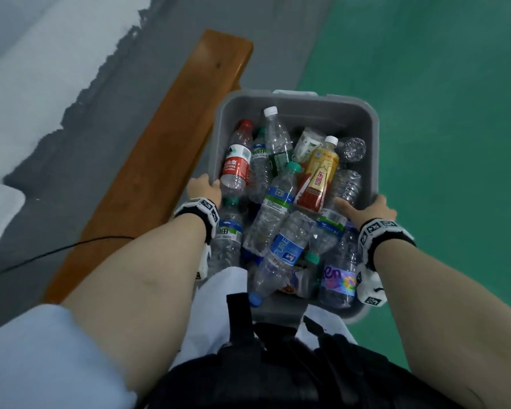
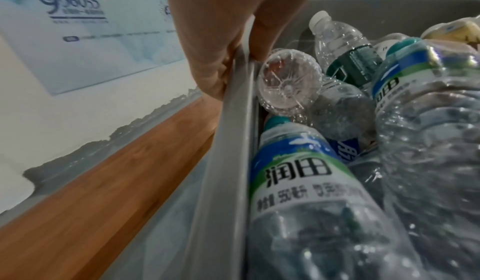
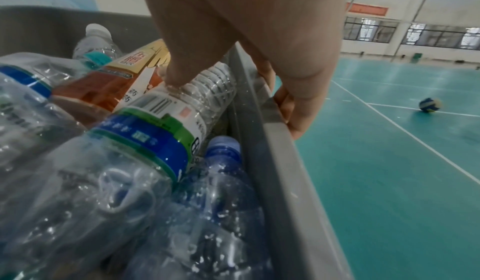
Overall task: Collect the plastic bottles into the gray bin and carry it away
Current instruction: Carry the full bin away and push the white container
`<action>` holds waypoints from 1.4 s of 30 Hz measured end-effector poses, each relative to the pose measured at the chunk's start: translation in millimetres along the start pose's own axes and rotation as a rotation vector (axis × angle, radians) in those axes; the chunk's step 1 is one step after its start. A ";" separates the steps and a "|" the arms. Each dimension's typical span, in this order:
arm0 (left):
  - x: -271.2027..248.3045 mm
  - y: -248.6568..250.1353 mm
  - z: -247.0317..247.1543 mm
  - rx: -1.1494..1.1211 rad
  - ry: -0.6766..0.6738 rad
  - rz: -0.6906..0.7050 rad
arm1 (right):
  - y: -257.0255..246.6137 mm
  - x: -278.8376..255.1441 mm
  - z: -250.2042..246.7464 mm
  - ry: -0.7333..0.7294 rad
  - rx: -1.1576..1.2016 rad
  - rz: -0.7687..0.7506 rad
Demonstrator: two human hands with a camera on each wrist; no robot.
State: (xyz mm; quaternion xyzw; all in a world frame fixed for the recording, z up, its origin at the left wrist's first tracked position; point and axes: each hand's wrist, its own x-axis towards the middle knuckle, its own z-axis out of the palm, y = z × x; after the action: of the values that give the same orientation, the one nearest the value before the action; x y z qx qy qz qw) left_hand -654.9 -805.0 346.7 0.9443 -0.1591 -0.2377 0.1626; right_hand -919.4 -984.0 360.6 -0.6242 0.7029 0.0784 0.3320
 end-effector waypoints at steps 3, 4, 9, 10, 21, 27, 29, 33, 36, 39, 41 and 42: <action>-26.2 -8.7 -1.1 -0.065 0.000 -0.039 | 11.1 -12.6 -2.1 -0.005 -0.004 -0.013; -33.3 -13.1 -2.5 -0.087 0.013 -0.058 | 13.8 -18.8 -1.6 -0.008 -0.005 -0.025; -82.6 -59.2 -19.5 -0.199 0.121 -0.134 | 9.8 -55.6 1.7 -0.029 -0.063 -0.164; -94.2 -71.5 -20.8 -0.215 0.141 -0.141 | 9.8 -65.8 4.4 -0.035 -0.076 -0.194; -211.3 -223.5 -37.2 -0.341 0.323 -0.278 | 46.3 -187.6 77.7 -0.105 -0.169 -0.346; -286.6 -306.8 -41.7 -0.341 0.348 -0.409 | 67.7 -251.8 120.9 -0.154 -0.242 -0.456; -307.6 -330.1 -44.5 -0.324 0.356 -0.453 | 67.4 -271.4 131.9 -0.167 -0.283 -0.514; -337.6 -367.9 -55.6 -0.390 0.436 -0.539 | 57.2 -305.5 151.6 -0.217 -0.333 -0.598; -355.5 -392.0 -63.5 -0.395 0.483 -0.586 | 48.3 -325.4 169.4 -0.267 -0.366 -0.645; -370.2 -413.0 -69.8 -0.422 0.529 -0.660 | 33.3 -343.1 192.6 -0.320 -0.421 -0.706; -378.9 -428.5 -69.6 -0.419 0.556 -0.729 | 17.0 -353.8 208.9 -0.345 -0.483 -0.770; -383.1 -434.7 -69.1 -0.411 0.560 -0.751 | 10.9 -359.2 214.8 -0.365 -0.509 -0.791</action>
State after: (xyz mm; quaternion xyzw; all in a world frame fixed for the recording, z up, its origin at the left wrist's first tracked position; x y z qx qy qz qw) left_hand -843.7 -254.6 390.2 0.9123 0.2909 -0.0439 0.2849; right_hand -850.2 -572.6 395.2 -0.8800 0.3018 0.2234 0.2910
